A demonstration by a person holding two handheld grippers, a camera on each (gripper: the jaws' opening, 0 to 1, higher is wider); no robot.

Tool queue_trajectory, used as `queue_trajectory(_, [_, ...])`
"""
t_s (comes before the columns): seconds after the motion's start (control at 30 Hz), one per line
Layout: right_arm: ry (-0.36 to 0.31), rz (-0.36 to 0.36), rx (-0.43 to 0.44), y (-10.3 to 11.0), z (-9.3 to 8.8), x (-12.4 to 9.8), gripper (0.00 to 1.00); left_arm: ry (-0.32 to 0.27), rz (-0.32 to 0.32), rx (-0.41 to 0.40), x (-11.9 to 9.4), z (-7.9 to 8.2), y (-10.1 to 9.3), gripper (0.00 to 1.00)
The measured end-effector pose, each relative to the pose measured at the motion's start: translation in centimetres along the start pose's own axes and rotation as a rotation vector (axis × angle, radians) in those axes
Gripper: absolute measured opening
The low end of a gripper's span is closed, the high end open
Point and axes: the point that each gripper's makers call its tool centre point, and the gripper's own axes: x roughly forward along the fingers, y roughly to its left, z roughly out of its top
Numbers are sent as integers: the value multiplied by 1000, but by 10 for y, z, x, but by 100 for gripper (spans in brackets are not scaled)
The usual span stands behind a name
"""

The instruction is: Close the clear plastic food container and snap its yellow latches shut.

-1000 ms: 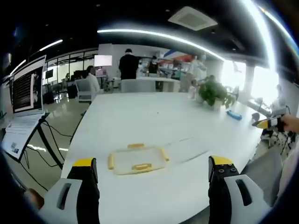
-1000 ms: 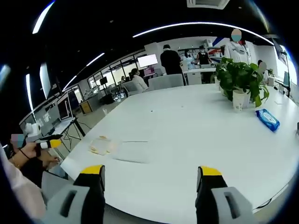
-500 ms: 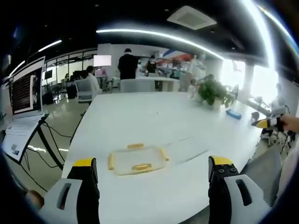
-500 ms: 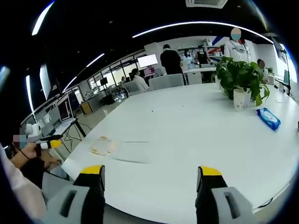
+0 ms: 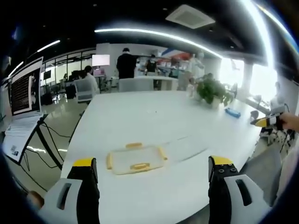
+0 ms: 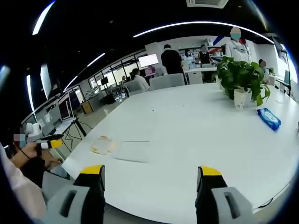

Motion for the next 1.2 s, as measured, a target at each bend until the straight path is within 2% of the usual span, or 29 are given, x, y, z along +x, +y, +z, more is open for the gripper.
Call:
queue_trajectory(0.43, [-12, 17, 7, 5, 1, 3, 81, 11, 4, 11, 0, -1, 2, 97])
queue_trajectory(1.2, [7, 23, -2, 9, -2, 3, 80, 14, 6, 5, 0, -4, 4, 97])
